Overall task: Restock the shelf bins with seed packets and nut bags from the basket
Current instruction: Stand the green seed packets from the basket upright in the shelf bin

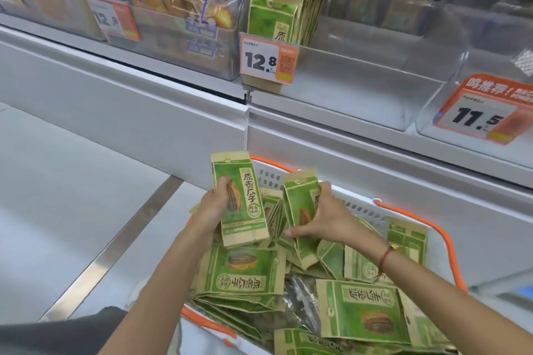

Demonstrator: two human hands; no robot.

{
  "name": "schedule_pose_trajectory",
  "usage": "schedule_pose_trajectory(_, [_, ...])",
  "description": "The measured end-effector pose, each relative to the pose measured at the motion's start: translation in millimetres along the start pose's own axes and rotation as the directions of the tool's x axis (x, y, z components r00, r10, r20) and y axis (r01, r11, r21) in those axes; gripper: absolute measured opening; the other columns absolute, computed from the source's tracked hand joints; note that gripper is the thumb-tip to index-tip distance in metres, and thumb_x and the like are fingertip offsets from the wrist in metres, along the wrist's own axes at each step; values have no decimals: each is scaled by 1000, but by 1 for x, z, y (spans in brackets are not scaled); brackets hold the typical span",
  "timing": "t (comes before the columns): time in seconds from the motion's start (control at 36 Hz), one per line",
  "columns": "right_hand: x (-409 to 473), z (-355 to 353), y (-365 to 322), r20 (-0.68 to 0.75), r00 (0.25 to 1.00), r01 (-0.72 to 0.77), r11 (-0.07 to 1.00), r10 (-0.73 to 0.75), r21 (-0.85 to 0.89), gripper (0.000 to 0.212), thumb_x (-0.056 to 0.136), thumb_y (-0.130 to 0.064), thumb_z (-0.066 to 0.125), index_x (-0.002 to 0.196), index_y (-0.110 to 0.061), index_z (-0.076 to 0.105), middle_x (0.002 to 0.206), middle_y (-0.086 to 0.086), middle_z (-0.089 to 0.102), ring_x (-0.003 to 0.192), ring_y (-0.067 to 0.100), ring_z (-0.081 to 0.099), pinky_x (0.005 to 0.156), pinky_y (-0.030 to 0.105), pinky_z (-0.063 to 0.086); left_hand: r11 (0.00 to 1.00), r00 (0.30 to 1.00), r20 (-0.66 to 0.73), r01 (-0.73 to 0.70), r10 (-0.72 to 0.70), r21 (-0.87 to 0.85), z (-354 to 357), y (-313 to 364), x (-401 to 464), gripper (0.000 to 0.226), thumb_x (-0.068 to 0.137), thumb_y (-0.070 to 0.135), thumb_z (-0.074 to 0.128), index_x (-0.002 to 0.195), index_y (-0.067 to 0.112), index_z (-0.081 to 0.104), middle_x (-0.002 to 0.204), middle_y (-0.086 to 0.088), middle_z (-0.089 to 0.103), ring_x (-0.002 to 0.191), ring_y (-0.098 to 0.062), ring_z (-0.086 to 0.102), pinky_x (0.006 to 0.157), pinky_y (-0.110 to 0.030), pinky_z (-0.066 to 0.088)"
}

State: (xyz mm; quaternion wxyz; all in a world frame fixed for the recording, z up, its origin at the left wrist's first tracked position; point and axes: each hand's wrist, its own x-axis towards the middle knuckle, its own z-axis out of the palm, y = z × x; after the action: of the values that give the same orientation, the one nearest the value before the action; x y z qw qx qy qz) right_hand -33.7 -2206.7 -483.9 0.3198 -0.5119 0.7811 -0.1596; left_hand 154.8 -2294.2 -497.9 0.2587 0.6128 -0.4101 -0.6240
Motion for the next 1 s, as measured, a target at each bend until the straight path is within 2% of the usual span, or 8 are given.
schedule_pose_trajectory(0.14, [-14, 10, 14, -88, 993, 54, 974, -75, -218, 108, 54, -49, 85, 138, -18, 25, 122, 1, 52, 110, 18, 46, 87, 30, 44, 998, 997, 71, -4, -1, 60, 17, -5, -4, 47, 95, 48, 38, 98, 10, 66, 101, -16, 69, 97, -31, 64, 98, -45, 46])
schedule_pose_trajectory(0.28, [-11, -8, 21, -111, 994, 16, 966, 13, 258, 93, 52, -54, 83, 125, -20, 38, 116, -5, 56, 107, 14, 56, 87, 26, 47, 966, 975, 178, -167, 133, 197, 27, -8, -12, 35, 101, 40, 31, 117, 19, 55, 99, -1, 67, 84, -13, 62, 69, -26, 44])
schedule_pose_trajectory(0.36, [-9, -23, 17, -47, 999, 41, 858, -20, 512, 78, 56, -59, 78, 117, -18, 51, 105, 0, 67, 91, 11, 67, 79, 31, 56, 938, 960, 245, -202, 134, 282, 29, -12, -15, 50, 99, 48, 28, 140, 21, 37, 136, -3, 50, 118, -22, 51, 100, -39, 38])
schedule_pose_trajectory(0.44, [-7, -25, 7, -4, 998, 46, 793, -55, 607, 41, 84, -35, 68, 119, -18, 55, 99, 1, 69, 68, 3, 66, 55, 18, 51, 924, 946, 290, -237, 148, 300, 36, -13, -19, 44, 102, 41, 24, 132, 21, 49, 135, -1, 48, 124, -21, 44, 107, -37, 31])
schedule_pose_trajectory(0.61, [-1, -24, -4, -48, 993, 115, 830, -106, 546, 36, 90, -28, 63, 124, -20, 53, 112, 1, 67, 87, 11, 66, 60, 16, 48, 994, 931, 350, -78, 98, -71, 51, -3, -26, 60, 98, 54, 16, 115, 18, 61, 101, -14, 71, 95, -25, 67, 86, -36, 51])
schedule_pose_trajectory(0.75, [-4, -32, -14, -114, 974, 228, 861, -198, 455, 35, 89, -31, 65, 121, -21, 57, 107, -2, 66, 92, 12, 65, 70, 21, 53, 975, 914, 392, -171, 102, 145, 46, 2, -33, 106, 61, 95, 33, 148, 34, 24, 152, -8, 33, 137, -28, 35, 113, -53, 24])
schedule_pose_trajectory(0.86, [-14, -35, -24, -203, 934, 342, 900, -294, 270, 52, 87, -40, 63, 132, -28, 42, 107, -13, 51, 84, -4, 51, 64, 11, 40, 926, 892, 321, -366, 319, 96, 48, 3, -38, 85, 76, 76, 36, 149, 37, 15, 151, 7, 33, 135, -18, 37, 112, -43, 29])
schedule_pose_trajectory(1.0, [-13, -67, -31, -158, 948, 316, 857, -275, 406, 86, 76, -49, 71, 145, -32, 21, 141, -9, 39, 125, 6, 40, 98, 26, 38, 792, 757, 257, -607, 600, -61, 55, 38, -47, 58, 82, 52, 45, 132, 25, 39, 120, 7, 60, 87, 10, 63, 69, -9, 50])
